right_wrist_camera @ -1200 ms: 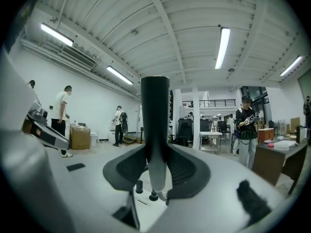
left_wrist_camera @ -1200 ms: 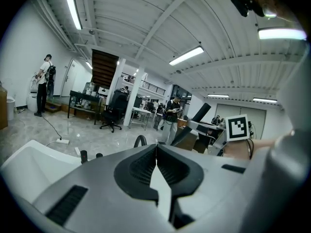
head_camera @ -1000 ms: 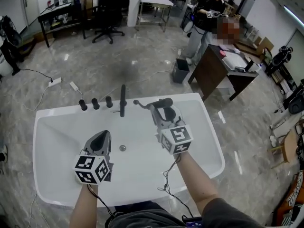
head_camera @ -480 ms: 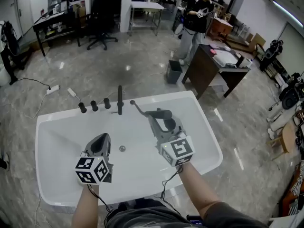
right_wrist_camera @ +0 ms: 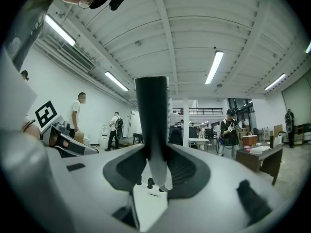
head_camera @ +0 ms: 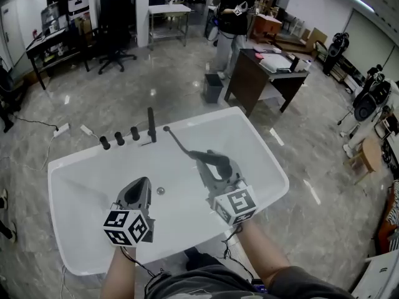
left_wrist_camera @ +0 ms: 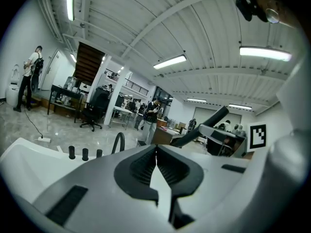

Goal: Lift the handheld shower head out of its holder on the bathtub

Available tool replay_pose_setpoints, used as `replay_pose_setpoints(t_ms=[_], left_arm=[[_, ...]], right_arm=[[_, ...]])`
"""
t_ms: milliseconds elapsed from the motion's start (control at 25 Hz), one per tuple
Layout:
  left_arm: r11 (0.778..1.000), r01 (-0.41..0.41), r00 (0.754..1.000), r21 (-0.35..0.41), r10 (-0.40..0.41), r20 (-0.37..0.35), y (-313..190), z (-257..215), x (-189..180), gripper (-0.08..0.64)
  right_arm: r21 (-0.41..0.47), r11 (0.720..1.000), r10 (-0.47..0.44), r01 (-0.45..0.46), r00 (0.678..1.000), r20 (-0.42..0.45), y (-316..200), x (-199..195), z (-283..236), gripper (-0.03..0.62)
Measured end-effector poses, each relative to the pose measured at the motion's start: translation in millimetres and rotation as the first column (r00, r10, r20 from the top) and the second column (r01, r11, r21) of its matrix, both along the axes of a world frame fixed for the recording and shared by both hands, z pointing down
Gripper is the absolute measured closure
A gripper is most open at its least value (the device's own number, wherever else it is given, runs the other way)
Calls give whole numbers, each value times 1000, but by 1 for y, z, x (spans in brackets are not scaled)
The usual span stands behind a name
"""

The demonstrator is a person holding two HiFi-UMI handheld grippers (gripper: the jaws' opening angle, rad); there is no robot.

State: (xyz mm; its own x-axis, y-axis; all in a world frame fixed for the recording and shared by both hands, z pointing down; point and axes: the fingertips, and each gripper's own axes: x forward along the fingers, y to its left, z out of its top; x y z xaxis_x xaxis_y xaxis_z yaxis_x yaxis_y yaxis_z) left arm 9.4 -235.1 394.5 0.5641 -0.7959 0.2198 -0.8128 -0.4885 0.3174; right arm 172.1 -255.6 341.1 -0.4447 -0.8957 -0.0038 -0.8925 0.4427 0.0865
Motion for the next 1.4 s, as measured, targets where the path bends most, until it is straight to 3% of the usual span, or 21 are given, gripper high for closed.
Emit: replay_pose_setpoints(t_ms=[400,800,1400], left_arm=[[998,-67,998,6,67,1,75,-6,-42,545],[994,-107,994,7,107,-19,147,-8,-62,545],[989,-146,989,30,147,-31,201,-13,-83,545]], right_arm=[[13,998,62,-62,998,1,89,-38,-7,453],[17,995,93,-94,995,18,171,-60,-5,453],[-3,991,135,-135,991,20,232,-80,5,453]])
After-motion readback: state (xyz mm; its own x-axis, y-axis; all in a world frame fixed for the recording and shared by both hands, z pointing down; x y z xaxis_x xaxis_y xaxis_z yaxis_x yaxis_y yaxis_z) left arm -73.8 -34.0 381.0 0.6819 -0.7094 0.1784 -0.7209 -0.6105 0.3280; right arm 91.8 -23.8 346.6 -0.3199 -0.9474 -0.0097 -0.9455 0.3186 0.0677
